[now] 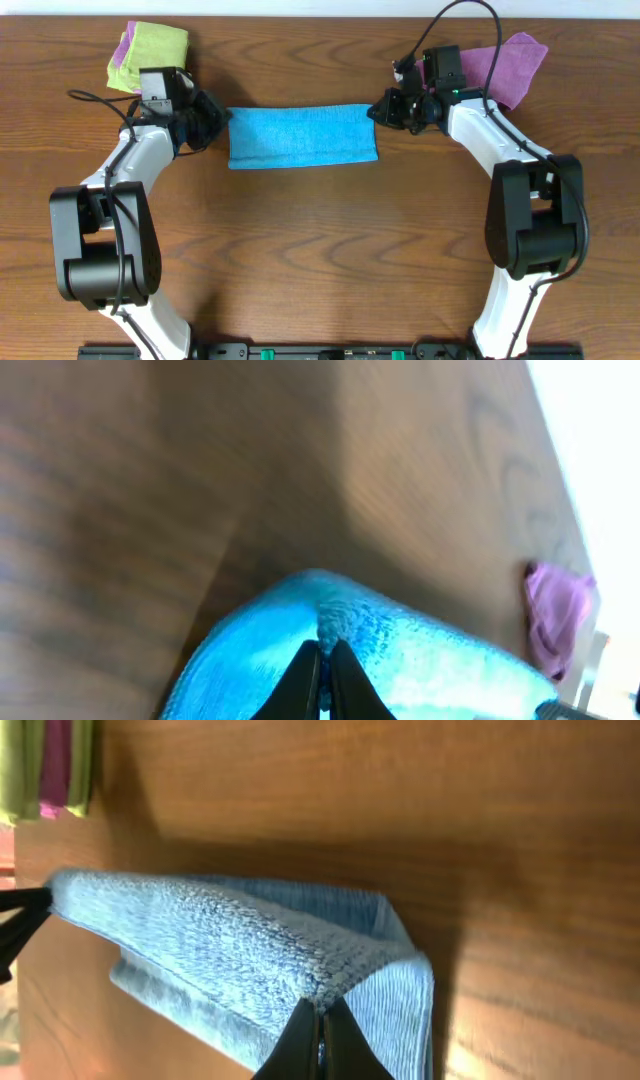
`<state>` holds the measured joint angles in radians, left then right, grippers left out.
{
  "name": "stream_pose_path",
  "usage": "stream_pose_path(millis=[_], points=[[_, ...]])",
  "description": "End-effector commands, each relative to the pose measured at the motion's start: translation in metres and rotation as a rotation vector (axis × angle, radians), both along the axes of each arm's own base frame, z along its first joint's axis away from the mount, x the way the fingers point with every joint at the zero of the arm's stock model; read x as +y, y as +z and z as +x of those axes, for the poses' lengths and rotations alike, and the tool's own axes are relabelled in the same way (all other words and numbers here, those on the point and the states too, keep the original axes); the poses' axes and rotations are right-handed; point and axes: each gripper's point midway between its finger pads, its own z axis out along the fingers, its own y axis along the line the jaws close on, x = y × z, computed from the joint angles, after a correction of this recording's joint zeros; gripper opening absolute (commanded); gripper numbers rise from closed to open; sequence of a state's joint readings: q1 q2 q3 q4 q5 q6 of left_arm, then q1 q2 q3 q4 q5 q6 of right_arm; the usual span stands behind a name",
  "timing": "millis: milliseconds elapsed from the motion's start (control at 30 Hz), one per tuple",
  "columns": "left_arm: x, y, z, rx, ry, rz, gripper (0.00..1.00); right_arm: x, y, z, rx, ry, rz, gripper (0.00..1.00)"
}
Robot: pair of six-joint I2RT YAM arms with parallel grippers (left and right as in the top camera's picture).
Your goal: Fold the cloth
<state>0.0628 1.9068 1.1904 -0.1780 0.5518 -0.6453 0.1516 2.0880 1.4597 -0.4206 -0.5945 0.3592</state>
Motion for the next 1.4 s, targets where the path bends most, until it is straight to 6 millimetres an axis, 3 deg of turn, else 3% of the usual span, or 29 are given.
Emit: stream_pose_path(millis=[0, 267, 667, 700, 733, 767, 900, 933, 967, 1000, 1133, 1200, 1367], points=[[-0.004, -0.002, -0.009, 0.011, -0.075, 0.015, 0.06, -0.002, 0.006, -0.002, 0.012, 0.023, 0.029, 0.01], [-0.005, -0.015, -0.037, 0.121, -0.126, 0.034, 0.06, -0.012, 0.002, -0.028, 0.096, 0.064, -0.004, 0.01], [0.0, -0.022, -0.045, 0.166, -0.111, 0.063, 0.06, -0.019, -0.002, -0.037, 0.127, 0.081, -0.019, 0.01], [0.0, -0.022, -0.044, 0.165, -0.112, 0.063, 0.13, -0.019, -0.002, -0.037, 0.127, 0.08, -0.019, 0.04], [0.0, -0.022, -0.044, 0.166, -0.112, 0.062, 0.35, -0.019, -0.002, -0.037, 0.127, 0.08, -0.019, 0.23], [0.0, -0.022, -0.044, 0.165, -0.112, 0.063, 0.66, -0.019, -0.002, -0.038, 0.127, 0.081, -0.018, 0.4], [-0.001, -0.018, -0.045, 0.15, -0.139, 0.067, 0.69, -0.022, -0.002, -0.037, 0.118, 0.085, -0.021, 0.47], [-0.001, -0.016, -0.044, 0.14, -0.149, 0.073, 0.63, -0.023, 0.0, -0.035, 0.115, 0.081, -0.017, 0.37], [-0.002, -0.012, -0.043, 0.13, -0.156, 0.076, 0.4, -0.025, 0.002, -0.034, 0.111, 0.077, -0.016, 0.1], [-0.001, -0.007, -0.041, 0.115, -0.165, 0.083, 0.07, -0.027, 0.006, -0.031, 0.102, 0.074, -0.011, 0.01], [0.001, 0.023, -0.032, 0.023, -0.185, 0.155, 0.06, -0.027, 0.039, -0.018, -0.031, 0.124, -0.027, 0.02], [0.005, 0.037, -0.028, -0.021, -0.174, 0.265, 0.06, -0.027, 0.054, -0.01, -0.111, 0.134, -0.125, 0.02], [0.003, 0.034, -0.027, -0.024, -0.168, 0.54, 0.06, -0.02, 0.039, -0.011, -0.127, 0.142, -0.346, 0.01]])
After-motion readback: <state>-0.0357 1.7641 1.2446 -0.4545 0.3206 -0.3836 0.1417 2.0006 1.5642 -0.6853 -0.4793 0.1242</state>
